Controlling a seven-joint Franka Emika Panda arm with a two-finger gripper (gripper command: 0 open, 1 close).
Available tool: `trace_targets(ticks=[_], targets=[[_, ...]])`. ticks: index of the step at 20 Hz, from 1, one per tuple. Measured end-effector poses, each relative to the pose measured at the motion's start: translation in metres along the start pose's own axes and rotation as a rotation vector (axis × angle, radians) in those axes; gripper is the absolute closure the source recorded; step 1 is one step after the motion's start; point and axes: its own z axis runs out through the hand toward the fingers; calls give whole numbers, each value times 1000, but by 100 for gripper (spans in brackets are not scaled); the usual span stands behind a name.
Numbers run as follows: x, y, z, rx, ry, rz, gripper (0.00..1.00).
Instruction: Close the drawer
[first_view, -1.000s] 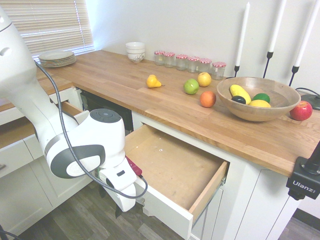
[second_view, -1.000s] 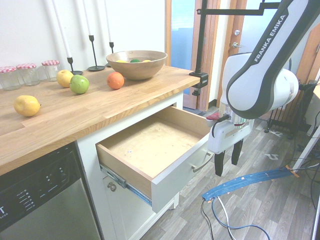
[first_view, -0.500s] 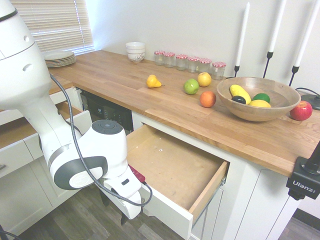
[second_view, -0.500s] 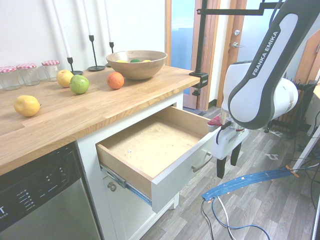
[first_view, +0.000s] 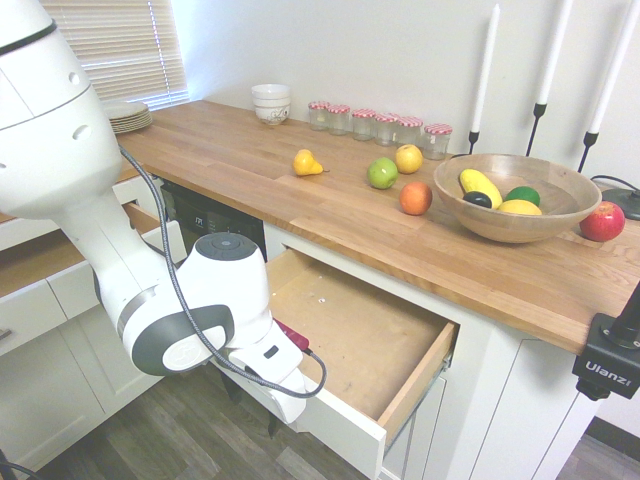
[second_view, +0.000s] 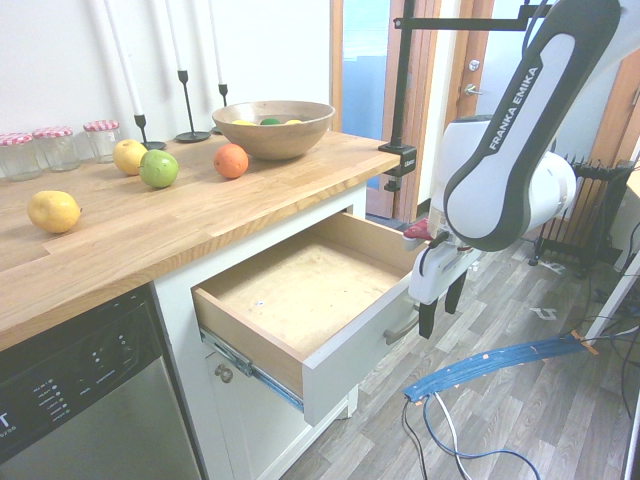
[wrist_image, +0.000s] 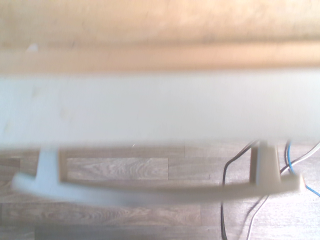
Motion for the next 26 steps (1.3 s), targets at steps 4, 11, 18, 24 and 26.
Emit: trace_targets(ticks=[4,11,18,24,26], targets=[[10,-11,19,-13,-11,-8,0],[16,-21,30,-16,-17,-18,100],[15,-22,31,-15,-17,-19,100],[13,-24,31,-15,-17,-24,100],[12,-25,31,-15,-17,-26,100]])
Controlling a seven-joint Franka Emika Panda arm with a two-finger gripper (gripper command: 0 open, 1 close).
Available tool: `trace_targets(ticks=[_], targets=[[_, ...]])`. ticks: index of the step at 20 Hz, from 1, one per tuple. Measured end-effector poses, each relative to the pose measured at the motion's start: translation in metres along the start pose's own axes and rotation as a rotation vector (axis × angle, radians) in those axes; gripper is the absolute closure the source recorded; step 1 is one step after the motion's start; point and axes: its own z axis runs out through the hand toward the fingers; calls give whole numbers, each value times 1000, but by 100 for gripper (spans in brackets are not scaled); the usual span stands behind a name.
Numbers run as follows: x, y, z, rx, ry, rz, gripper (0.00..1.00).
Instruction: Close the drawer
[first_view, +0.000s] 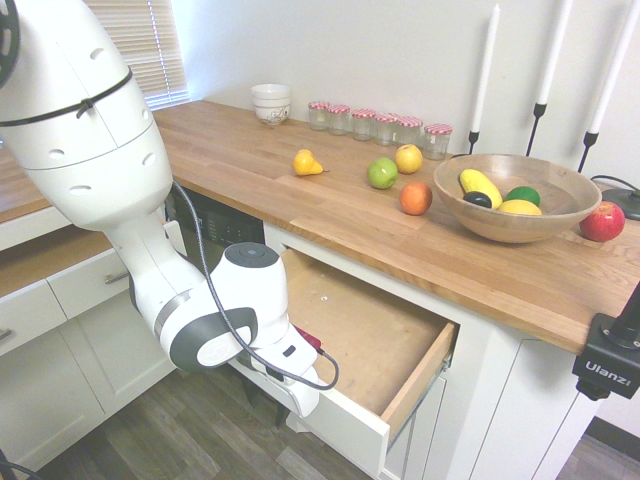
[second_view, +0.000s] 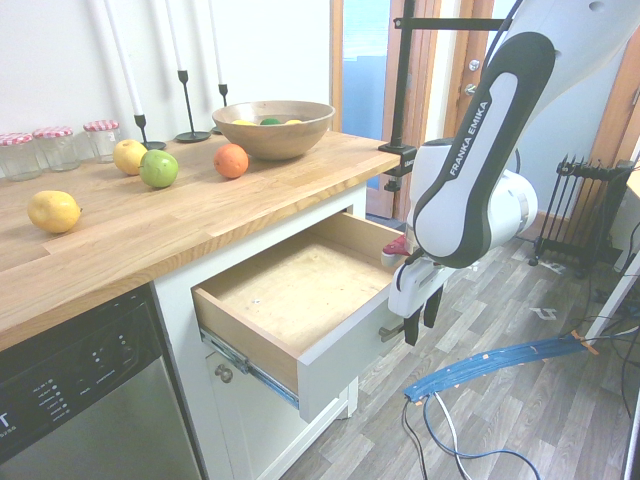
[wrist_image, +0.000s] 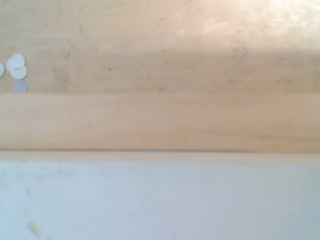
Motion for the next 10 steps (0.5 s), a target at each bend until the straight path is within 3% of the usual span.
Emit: trace_targets(ticks=[10], targets=[[-2,-2,0,-2,2,-7,100]])
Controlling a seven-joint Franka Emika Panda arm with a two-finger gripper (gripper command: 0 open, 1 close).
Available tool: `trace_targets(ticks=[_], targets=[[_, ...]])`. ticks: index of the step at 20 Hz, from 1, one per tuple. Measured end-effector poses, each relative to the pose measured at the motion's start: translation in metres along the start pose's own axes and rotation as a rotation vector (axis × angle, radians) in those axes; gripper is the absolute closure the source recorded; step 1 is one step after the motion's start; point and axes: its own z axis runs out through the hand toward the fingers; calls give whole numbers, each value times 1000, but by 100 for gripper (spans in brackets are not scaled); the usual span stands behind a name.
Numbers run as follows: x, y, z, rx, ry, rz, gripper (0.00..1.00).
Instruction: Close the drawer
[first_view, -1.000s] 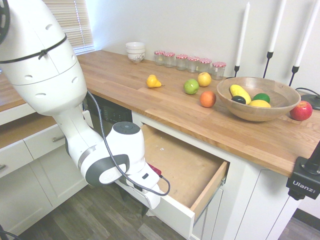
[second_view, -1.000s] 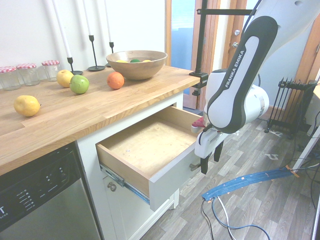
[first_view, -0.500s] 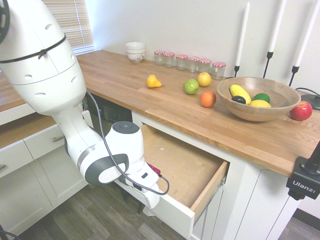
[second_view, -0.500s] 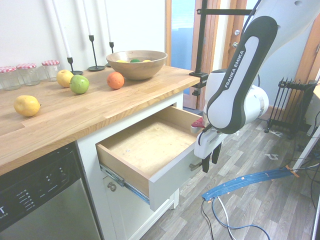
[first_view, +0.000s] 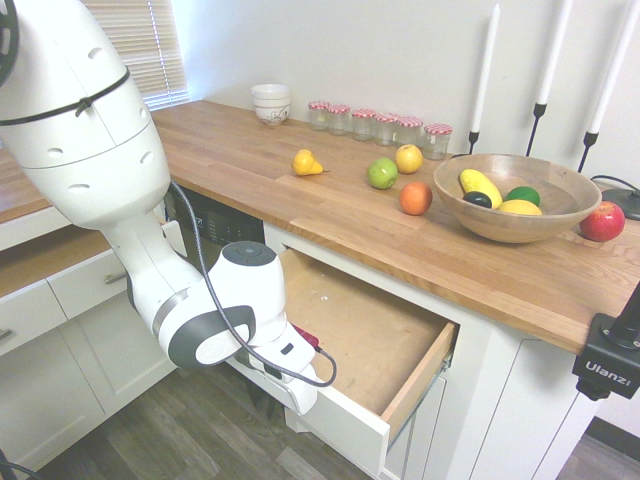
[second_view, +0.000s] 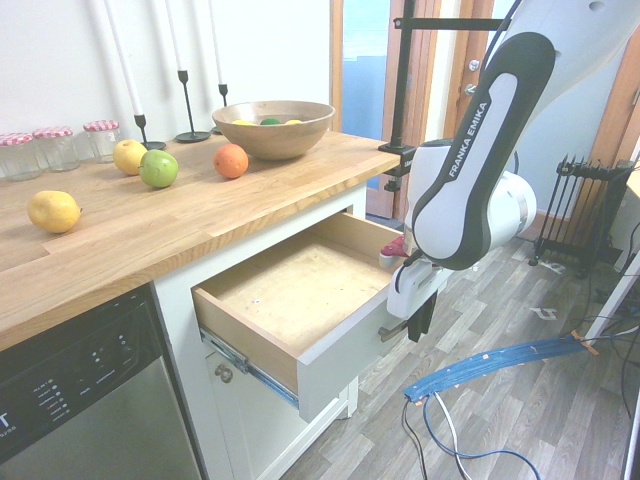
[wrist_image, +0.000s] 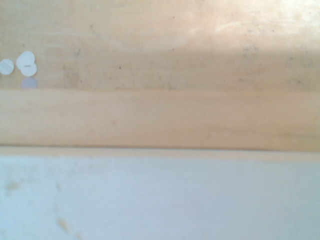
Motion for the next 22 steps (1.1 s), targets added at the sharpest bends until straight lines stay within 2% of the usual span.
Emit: trace_targets(ticks=[22], targets=[[31,-14,-16,8,2,21,100]])
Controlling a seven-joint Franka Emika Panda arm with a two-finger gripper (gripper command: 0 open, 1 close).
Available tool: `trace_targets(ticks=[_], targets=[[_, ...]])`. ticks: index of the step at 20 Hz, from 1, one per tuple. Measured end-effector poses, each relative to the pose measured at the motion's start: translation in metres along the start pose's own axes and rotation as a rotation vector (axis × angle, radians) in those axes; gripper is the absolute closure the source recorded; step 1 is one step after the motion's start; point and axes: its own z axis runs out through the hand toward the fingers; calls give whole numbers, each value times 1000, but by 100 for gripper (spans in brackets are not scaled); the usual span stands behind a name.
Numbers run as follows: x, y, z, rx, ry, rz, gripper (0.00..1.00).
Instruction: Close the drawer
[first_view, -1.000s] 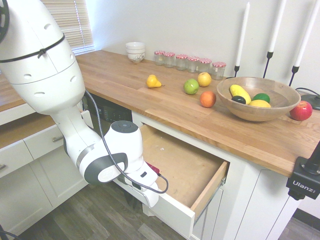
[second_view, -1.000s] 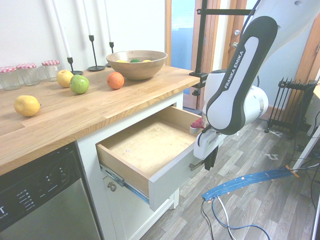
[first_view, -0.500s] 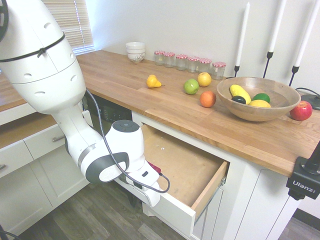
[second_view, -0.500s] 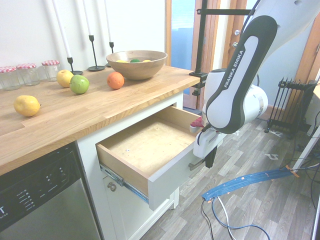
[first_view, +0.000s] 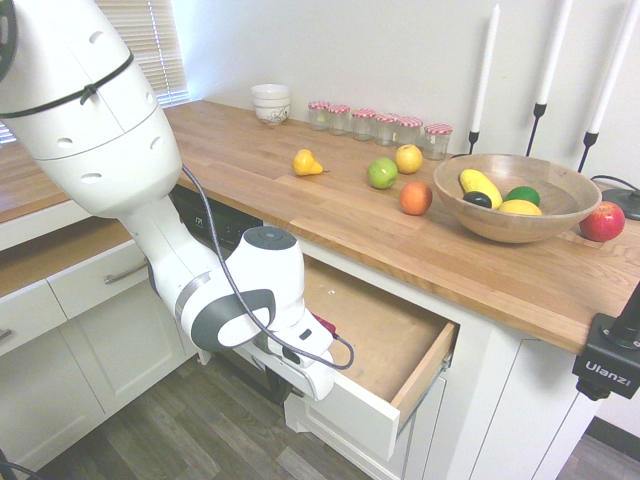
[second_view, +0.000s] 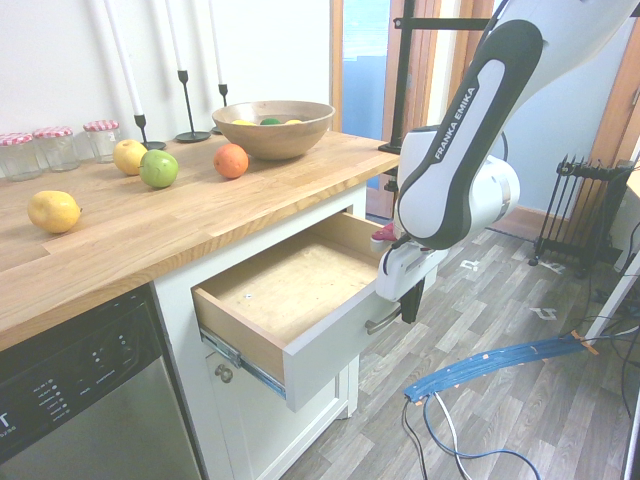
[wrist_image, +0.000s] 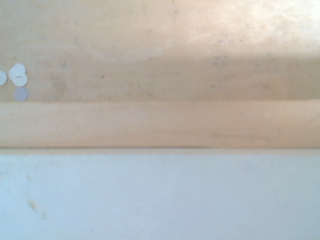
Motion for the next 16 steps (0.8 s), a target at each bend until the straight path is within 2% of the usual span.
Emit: trace_targets(ticks=[9,16], targets=[[37,-10,-14,1,-7,27,100],[57,-24,-1,-11,-18,27,100]])
